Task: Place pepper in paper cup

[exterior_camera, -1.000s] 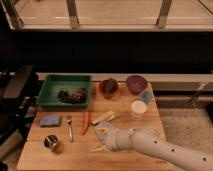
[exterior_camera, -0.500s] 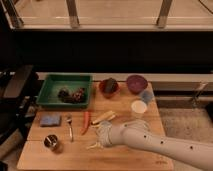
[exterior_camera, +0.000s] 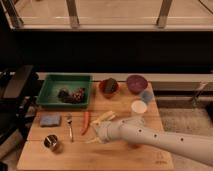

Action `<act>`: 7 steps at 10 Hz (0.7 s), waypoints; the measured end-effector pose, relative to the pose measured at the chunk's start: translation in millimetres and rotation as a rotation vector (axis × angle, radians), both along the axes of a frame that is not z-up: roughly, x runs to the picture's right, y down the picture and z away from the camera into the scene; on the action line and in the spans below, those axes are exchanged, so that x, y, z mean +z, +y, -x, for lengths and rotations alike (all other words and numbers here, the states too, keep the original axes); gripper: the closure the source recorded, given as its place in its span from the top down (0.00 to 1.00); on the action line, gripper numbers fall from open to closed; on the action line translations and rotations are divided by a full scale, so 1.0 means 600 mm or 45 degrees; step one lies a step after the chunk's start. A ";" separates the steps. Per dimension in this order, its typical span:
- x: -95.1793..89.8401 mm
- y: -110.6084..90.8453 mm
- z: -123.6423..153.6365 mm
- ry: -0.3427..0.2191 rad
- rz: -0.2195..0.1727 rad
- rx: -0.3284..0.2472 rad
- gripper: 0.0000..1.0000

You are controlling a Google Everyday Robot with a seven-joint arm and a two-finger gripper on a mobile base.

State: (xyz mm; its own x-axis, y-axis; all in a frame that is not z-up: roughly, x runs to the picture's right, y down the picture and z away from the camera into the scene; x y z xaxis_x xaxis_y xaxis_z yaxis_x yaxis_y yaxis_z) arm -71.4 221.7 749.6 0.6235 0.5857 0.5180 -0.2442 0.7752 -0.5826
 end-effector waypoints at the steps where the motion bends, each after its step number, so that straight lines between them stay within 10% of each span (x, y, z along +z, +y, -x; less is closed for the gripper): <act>1: 0.011 -0.011 0.012 -0.010 0.006 -0.028 0.65; 7: 0.016 -0.020 0.029 -0.038 0.011 -0.074 0.65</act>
